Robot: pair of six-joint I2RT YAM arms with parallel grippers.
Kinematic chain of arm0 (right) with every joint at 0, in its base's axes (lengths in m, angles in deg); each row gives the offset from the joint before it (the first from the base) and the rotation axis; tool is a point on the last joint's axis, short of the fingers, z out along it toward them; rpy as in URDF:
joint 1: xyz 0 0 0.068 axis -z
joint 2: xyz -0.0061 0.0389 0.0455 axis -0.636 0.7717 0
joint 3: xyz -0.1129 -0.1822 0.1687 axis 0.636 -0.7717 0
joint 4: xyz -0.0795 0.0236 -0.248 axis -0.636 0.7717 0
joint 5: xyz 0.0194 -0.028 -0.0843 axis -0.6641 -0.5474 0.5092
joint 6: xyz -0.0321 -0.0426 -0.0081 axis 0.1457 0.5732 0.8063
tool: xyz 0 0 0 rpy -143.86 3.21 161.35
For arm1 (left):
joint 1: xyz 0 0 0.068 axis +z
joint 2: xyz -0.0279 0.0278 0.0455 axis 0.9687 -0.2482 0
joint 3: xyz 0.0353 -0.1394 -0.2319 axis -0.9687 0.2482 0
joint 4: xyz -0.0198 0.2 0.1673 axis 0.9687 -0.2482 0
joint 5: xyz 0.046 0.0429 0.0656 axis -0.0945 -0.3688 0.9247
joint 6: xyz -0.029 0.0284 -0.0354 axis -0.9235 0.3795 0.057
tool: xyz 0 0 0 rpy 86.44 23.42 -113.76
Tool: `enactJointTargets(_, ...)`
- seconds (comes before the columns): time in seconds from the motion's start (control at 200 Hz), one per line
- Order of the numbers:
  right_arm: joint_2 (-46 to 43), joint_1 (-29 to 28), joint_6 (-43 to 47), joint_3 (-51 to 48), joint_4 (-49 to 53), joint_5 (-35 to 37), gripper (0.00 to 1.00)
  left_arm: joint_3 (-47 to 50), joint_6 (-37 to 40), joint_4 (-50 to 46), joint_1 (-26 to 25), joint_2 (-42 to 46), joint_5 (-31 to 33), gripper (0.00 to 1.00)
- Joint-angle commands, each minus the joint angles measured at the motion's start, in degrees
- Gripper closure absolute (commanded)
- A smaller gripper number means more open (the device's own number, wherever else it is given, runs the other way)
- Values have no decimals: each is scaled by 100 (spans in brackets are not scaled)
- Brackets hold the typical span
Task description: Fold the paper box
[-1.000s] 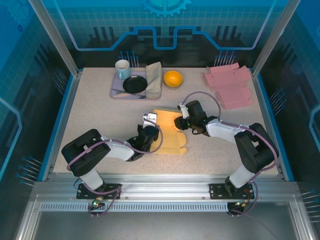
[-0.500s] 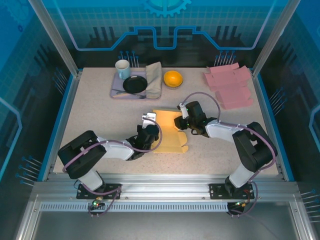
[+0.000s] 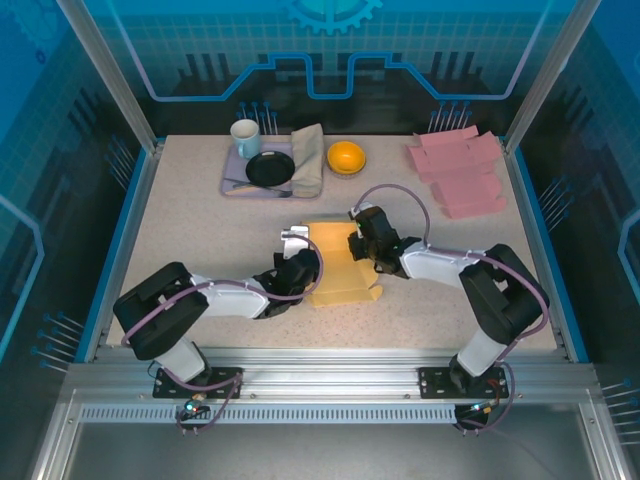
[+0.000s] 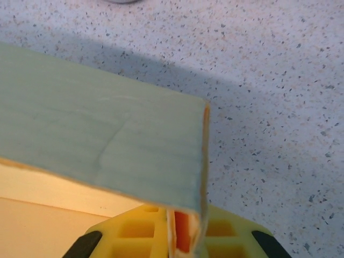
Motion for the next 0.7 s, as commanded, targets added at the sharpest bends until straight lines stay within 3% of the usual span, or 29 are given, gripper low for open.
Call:
enactJointTargets(0.0,-199,-48,265,-265,-170,711,94,-76,-284,-293,-42,336,148,83)
enactJointTargets(0.205,-251,-31,517,-517,-683,566,96,102,-298,-694,-25,868,36,61)
enactJointTargets(0.37,-231,19,648,-667,-1146,357,96,234,59,-1118,31,1809,-449,51)
enactJointTargets(0.565,-302,37,1118,-1138,-2238,5,95,-176,-65,-2204,1146,2702,-2071,51)
enactJointTargets(0.695,-312,60,1399,-1456,-3076,-85,95,-732,31,-2615,1351,2404,-2317,51)
